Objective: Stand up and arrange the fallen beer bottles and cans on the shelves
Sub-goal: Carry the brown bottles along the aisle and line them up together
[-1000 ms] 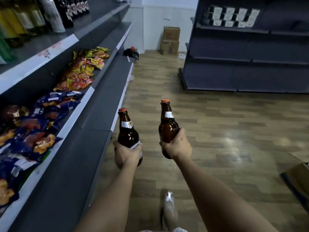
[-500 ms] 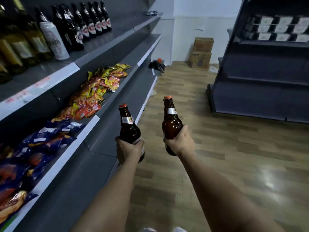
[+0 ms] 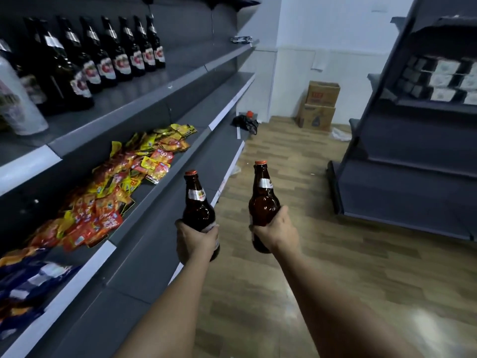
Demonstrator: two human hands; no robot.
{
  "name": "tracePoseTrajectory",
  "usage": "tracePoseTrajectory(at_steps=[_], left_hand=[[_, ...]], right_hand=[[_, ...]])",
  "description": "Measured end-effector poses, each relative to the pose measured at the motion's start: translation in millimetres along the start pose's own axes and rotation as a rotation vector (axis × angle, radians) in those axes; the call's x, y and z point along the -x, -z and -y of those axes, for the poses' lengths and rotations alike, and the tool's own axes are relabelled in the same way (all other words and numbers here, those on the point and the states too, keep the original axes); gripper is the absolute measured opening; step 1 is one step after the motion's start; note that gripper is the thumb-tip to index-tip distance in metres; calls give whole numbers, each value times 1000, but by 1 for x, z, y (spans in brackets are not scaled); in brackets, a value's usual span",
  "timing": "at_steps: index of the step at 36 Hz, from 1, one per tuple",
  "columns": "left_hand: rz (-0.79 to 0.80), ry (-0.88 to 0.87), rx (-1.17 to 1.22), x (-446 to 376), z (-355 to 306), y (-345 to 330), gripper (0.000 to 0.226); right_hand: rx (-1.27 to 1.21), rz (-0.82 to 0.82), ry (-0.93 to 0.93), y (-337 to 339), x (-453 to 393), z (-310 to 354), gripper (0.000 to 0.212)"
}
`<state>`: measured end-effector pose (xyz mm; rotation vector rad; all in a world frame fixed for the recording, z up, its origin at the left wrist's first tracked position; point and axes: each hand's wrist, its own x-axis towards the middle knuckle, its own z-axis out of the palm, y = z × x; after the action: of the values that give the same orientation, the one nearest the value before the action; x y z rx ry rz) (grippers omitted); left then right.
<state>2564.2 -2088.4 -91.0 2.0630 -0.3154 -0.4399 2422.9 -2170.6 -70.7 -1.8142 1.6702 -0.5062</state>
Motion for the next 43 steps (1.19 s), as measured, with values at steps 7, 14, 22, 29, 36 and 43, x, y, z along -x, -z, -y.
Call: tracePoseTrajectory(at_steps=[7, 14, 22, 29, 36, 43], left_hand=[[-5, -30, 6, -83, -73, -47, 69], [-82, -28, 127, -167, -139, -97, 77], [-277, -77, 203, -252, -248, -116, 71], [-526, -123, 234, -326, -326, -81, 69], [-756, -136, 202, -395, -348, -13, 91], [-871, -67, 195, -459, -320, 41, 84]], right_hand=[[23, -26, 45, 1, -114, 54, 63], [-21, -39, 99, -4, -232, 116, 61], [-150, -7, 319, 1, -363, 218, 63], [-266, 70, 563, -6, -421, 328, 60], [-367, 179, 728, -41, -434, 428, 63], [-399, 268, 778, -96, -427, 504, 65]])
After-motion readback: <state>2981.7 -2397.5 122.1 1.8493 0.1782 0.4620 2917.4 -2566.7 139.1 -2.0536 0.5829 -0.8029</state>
